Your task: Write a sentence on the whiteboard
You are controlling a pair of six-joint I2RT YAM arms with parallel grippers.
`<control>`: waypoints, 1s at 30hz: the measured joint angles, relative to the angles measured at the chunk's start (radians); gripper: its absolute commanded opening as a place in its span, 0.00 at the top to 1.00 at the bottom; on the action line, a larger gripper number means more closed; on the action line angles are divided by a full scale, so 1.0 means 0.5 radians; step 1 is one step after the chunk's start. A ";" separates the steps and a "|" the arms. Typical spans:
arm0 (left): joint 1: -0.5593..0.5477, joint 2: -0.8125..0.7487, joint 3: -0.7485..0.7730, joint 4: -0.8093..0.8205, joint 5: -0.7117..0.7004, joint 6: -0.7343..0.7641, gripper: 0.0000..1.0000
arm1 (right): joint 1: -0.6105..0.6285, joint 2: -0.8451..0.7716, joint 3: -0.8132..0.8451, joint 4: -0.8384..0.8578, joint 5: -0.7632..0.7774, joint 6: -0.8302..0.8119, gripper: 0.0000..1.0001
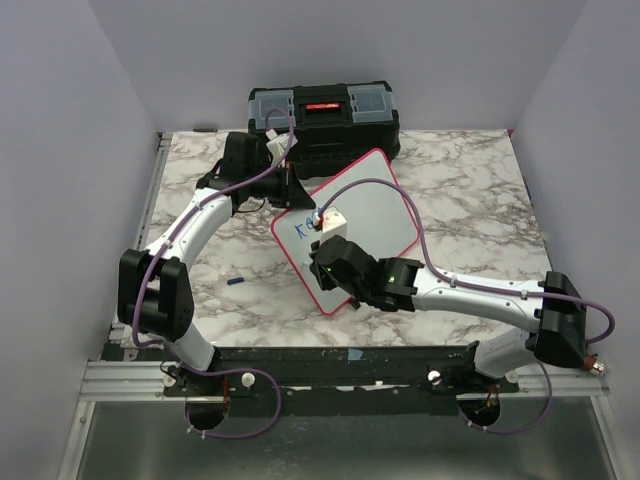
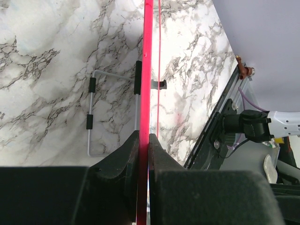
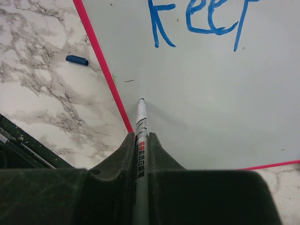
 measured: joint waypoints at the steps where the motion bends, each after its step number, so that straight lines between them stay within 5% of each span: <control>1: 0.000 -0.001 0.000 0.000 -0.002 0.001 1.00 | 0.000 0.009 0.003 0.001 0.000 -0.001 0.99; 30: 0.000 0.000 0.000 0.000 -0.004 0.002 1.00 | 0.000 0.000 -0.068 -0.007 -0.117 0.051 0.99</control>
